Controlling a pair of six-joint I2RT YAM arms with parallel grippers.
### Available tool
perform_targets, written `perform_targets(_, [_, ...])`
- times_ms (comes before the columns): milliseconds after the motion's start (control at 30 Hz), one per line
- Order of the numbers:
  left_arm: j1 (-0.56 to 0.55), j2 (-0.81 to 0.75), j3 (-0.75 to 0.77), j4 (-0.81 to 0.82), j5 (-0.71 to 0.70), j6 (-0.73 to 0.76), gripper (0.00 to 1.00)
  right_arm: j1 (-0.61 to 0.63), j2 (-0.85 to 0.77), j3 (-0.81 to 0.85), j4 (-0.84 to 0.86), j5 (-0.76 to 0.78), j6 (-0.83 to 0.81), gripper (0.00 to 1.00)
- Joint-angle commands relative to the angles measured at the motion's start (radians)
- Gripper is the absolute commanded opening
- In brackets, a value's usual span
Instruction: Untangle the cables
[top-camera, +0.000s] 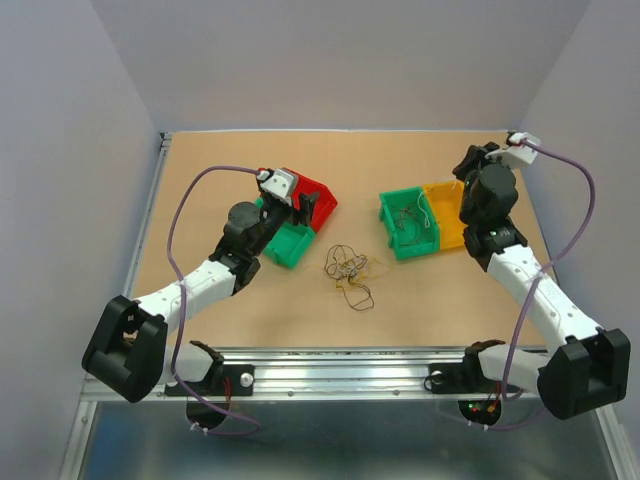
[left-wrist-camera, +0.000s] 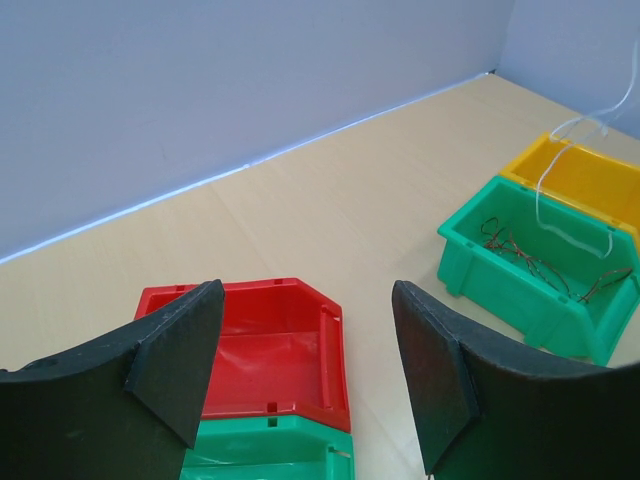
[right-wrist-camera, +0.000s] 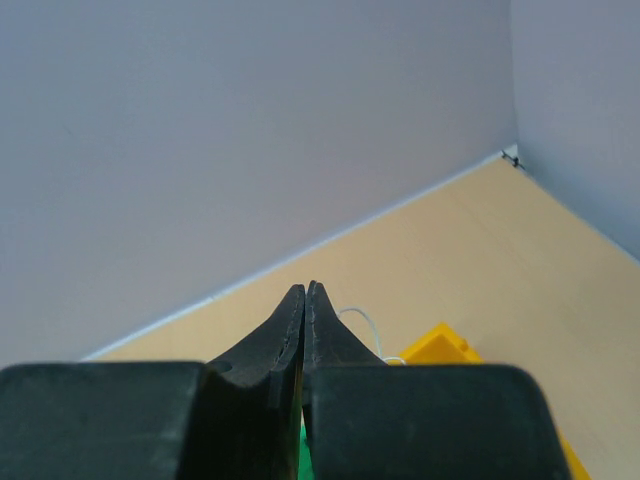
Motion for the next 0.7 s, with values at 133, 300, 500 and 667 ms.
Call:
perform_targets(133, [0.003, -0.026, 0.0, 0.059, 0.014, 0.006, 0.79, -0.004, -0.064, 0.151, -0.068, 0.052, -0.081, 0.01])
perform_targets(300, [0.003, -0.026, -0.002, 0.058, 0.015, 0.005, 0.79, -0.005, -0.052, 0.172, -0.069, 0.146, -0.142, 0.01])
perform_targets(500, [0.005, -0.024, 0.001, 0.055, 0.018, 0.005, 0.79, -0.013, -0.017, 0.172, -0.068, 0.161, -0.147, 0.01])
perform_targets(667, [0.003, -0.027, 0.001, 0.055, 0.024, 0.003, 0.79, -0.03, 0.02, 0.108, -0.053, 0.166, -0.112, 0.01])
